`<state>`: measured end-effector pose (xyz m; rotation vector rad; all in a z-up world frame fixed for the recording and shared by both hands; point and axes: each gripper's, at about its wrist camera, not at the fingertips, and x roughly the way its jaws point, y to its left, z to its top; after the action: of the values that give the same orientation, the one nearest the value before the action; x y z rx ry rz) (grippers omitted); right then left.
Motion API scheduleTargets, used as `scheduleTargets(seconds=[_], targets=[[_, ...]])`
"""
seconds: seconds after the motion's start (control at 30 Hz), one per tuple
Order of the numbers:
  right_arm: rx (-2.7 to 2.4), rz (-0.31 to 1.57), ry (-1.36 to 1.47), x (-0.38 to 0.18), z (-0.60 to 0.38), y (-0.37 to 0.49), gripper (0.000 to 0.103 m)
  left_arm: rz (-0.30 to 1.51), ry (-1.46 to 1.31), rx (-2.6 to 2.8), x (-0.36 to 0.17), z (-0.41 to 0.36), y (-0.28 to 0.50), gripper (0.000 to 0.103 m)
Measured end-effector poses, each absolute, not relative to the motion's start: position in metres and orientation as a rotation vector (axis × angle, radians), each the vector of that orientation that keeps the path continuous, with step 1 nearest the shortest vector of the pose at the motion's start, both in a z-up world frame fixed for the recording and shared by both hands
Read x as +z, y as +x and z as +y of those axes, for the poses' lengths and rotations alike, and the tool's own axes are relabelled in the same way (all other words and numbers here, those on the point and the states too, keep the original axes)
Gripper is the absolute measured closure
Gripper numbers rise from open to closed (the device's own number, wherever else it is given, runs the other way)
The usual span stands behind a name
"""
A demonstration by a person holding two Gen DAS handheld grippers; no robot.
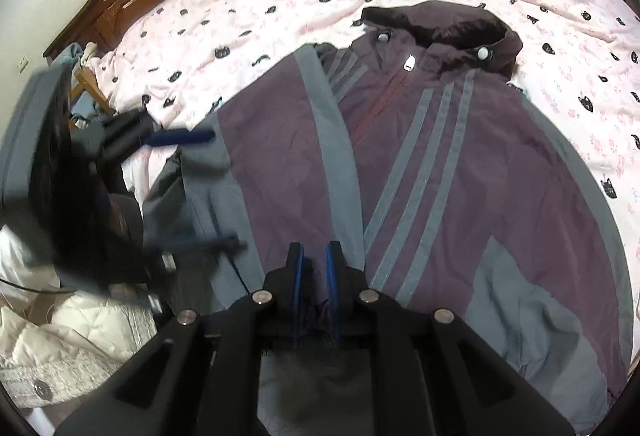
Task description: Fold clothes
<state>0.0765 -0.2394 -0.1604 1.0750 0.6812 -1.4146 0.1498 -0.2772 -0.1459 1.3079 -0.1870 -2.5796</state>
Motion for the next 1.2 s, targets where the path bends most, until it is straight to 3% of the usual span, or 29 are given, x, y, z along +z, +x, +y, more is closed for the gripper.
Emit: scheduleTargets(seconds=[0.33, 0.7, 0.97, 1.2], targets=[[-1.422, 0.702, 1.094, -0.164, -0.254, 0.074, 0.09, -0.137, 1.344, -2.592, -0.158, -0.263, 0.156, 0.026], [-1.439, 0.552, 1.094, -0.145, -0.238, 0.06, 0.089, -0.151, 1.299, -2.611, -0.146, -0.26, 0.163, 0.026], [-1.443, 0.455, 1.091, -0.133, -0.228, 0.052, 0.089, 0.0, 1.061, -2.552, -0.105, -0.313, 0.17, 0.026], [-1.425, 0.498, 1.114, -0.148, -0.232, 0.062, 0.089, 0.086, 1.106, -2.316, -0.137, -0.371, 0.144, 0.026]])
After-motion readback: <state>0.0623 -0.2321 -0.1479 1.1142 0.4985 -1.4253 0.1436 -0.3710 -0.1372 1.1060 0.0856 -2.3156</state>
